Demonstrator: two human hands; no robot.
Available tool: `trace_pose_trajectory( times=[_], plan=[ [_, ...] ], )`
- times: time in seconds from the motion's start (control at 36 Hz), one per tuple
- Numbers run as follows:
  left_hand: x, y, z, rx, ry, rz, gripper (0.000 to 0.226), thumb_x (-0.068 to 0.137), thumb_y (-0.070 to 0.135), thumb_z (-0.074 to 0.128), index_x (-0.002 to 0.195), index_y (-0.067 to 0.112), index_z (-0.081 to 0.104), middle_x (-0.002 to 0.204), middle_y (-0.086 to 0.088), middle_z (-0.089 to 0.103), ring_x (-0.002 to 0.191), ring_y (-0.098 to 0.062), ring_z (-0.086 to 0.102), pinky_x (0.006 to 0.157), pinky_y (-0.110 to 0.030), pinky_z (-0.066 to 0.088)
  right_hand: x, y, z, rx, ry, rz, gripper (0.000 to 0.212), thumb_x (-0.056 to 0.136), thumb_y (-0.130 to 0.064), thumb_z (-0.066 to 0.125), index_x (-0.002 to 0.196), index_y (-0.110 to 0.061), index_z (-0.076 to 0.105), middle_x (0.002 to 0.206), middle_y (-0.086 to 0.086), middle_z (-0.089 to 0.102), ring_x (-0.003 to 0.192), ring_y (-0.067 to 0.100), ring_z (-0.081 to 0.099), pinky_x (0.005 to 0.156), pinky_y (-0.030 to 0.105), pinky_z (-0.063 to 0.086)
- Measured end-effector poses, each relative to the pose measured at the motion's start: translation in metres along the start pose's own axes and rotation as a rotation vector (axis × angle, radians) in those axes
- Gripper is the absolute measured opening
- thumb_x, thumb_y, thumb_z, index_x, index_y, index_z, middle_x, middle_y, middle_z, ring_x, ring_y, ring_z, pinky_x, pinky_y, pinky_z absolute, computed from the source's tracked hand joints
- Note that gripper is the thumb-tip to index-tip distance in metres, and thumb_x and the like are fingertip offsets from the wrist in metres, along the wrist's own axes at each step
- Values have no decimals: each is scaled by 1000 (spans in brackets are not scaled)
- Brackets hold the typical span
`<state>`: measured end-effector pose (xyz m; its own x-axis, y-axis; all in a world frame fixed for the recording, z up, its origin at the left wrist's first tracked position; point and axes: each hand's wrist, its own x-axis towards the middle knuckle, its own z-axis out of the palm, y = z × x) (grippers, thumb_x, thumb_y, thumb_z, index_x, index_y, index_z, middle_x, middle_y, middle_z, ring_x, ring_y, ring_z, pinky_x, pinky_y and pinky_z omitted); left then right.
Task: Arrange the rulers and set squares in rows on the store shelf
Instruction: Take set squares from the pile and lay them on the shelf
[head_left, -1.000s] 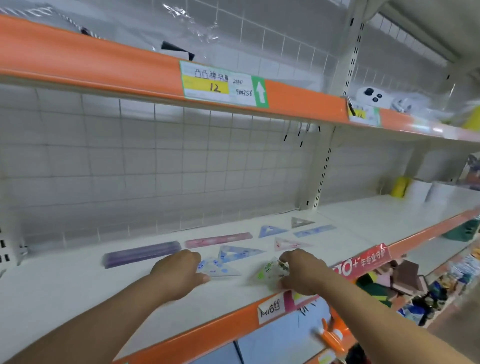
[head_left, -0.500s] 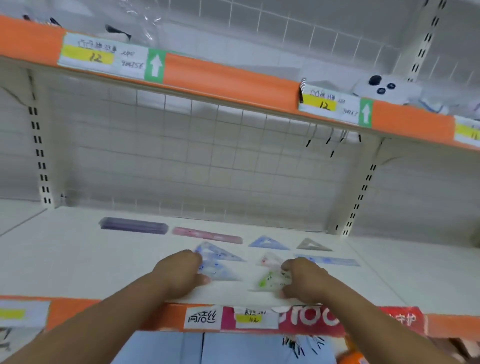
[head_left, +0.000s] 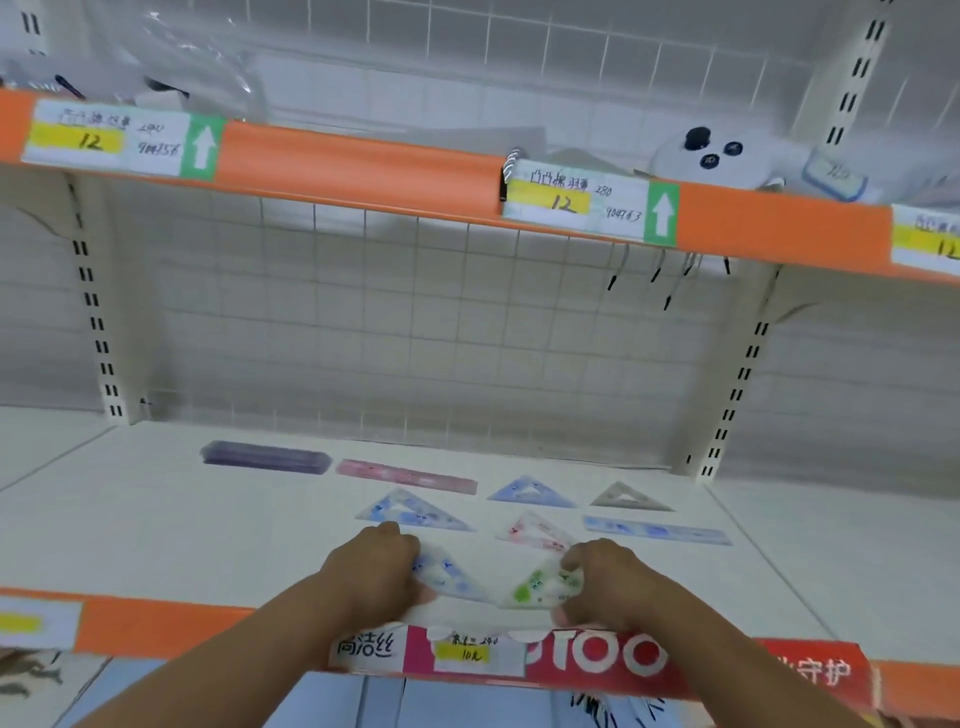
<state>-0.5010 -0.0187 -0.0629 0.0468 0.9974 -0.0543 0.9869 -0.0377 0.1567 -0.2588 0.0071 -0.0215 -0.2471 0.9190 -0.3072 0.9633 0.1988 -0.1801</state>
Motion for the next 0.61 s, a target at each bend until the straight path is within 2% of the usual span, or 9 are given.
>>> trace_pose_trajectory(
  times=[0.11, 0.19, 0.28, 0.42, 0.56, 0.61],
  plan=[
    [0, -2, 1, 3, -19, 12, 26, 91, 41, 53, 107, 20, 55, 102, 0, 42, 108, -20, 51, 85, -28, 42, 0, 1, 0, 7, 1, -12, 62, 83, -41, 70, 135, -15, 48, 136, 6, 47, 121, 22, 49, 102, 32, 42],
    [0, -3, 0, 9, -23, 30, 23, 90, 45, 55, 92, 24, 45, 100, 1, 40, 107, -20, 51, 86, -29, 42, 1, 2, 2, 26, 7, -15, 68, 82, -41, 71, 139, -17, 44, 139, 5, 44, 124, 22, 47, 103, 31, 41],
    [-1, -5, 0, 5, -23, 37, 24, 90, 46, 55, 90, 26, 43, 99, 2, 39, 106, -19, 52, 87, -29, 43, 1, 3, 3, 44, 4, -9, 70, 82, -42, 71, 141, -17, 42, 140, 6, 43, 124, 22, 46, 104, 32, 41],
    [-1, -17, -3, 20, -51, 5, 37, 87, 51, 57, 112, 24, 55, 117, -2, 49, 106, -18, 52, 91, -30, 46, 3, 4, 6, 54, 5, 8, 76, 82, -44, 70, 145, -21, 36, 144, 5, 36, 129, 22, 41, 107, 32, 38],
    [-7, -39, -15, 30, -145, -48, 62, 86, 51, 60, 138, 27, 38, 133, -4, 43, 121, -20, 46, 103, -30, 39, 4, 4, 8, 53, 8, 22, 76, 82, -45, 70, 145, -21, 36, 145, 5, 34, 131, 23, 39, 108, 33, 37],
    [-11, -50, -19, 35, -175, -80, 66, 85, 51, 61, 140, 27, 33, 134, -3, 41, 123, -20, 45, 103, -29, 38, 4, 4, 8, 52, 5, 29, 75, 82, -45, 70, 145, -21, 36, 145, 5, 34, 131, 23, 39, 108, 32, 37]
  ],
)
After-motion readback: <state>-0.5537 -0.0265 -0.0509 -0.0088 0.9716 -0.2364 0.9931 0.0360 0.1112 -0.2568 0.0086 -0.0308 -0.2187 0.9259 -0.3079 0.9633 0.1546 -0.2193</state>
